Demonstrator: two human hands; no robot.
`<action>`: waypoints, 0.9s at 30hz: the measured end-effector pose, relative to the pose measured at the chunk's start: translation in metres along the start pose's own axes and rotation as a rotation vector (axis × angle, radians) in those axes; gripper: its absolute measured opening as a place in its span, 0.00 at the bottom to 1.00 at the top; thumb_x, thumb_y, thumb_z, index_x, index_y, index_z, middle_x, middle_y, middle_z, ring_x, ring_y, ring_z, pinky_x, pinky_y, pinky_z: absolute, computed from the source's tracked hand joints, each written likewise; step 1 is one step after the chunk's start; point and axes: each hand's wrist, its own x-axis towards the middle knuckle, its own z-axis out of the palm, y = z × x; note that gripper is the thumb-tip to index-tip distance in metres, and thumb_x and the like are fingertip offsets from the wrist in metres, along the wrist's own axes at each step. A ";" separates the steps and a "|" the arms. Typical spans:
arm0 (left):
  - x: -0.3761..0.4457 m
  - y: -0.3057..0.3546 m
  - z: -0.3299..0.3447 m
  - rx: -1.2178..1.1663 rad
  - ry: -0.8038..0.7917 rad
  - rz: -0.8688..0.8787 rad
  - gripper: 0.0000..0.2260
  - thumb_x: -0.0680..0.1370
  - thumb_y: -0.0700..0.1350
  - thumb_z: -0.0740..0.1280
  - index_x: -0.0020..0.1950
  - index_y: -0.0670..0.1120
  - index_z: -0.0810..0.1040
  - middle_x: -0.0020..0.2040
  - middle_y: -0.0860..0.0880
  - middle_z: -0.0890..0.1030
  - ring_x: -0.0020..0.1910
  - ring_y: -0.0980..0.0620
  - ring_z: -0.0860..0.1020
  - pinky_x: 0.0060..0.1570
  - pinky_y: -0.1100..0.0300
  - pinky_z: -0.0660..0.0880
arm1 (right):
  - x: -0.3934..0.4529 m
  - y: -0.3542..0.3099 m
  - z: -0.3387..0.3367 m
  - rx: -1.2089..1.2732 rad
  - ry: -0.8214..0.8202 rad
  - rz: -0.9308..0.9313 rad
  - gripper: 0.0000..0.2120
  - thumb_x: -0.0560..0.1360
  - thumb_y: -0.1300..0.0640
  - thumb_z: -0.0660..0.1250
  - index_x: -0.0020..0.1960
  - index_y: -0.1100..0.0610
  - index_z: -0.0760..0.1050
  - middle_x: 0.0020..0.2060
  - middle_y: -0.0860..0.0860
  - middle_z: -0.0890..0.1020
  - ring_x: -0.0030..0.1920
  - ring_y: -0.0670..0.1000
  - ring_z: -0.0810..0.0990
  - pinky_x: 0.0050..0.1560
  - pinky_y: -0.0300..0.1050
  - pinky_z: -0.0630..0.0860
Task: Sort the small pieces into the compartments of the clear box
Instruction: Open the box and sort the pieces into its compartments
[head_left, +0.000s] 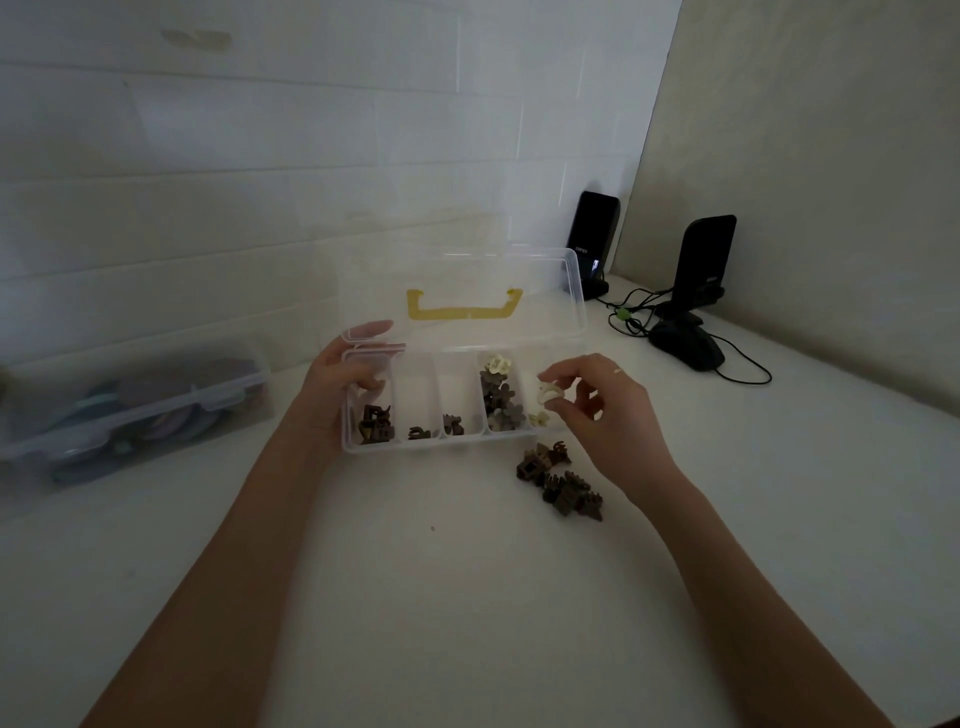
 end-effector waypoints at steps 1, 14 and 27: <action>0.000 0.000 0.000 0.001 0.002 0.000 0.24 0.71 0.26 0.55 0.52 0.50 0.79 0.36 0.56 0.83 0.39 0.54 0.72 0.36 0.63 0.68 | -0.001 0.000 0.000 -0.007 0.001 -0.014 0.15 0.72 0.66 0.70 0.49 0.47 0.77 0.42 0.39 0.76 0.36 0.44 0.72 0.38 0.29 0.69; 0.001 -0.003 -0.003 -0.024 -0.010 0.004 0.23 0.71 0.26 0.57 0.52 0.50 0.79 0.38 0.55 0.83 0.42 0.53 0.73 0.43 0.60 0.68 | -0.004 0.003 0.007 -0.058 0.026 -0.031 0.13 0.73 0.67 0.67 0.47 0.48 0.76 0.41 0.40 0.77 0.38 0.44 0.73 0.39 0.28 0.69; 0.005 -0.003 -0.007 -0.046 0.063 -0.001 0.21 0.72 0.28 0.57 0.53 0.49 0.79 0.37 0.52 0.83 0.37 0.51 0.71 0.32 0.61 0.66 | -0.014 0.001 -0.017 -0.265 -0.316 0.070 0.12 0.71 0.59 0.65 0.45 0.43 0.81 0.26 0.41 0.78 0.24 0.44 0.70 0.29 0.33 0.62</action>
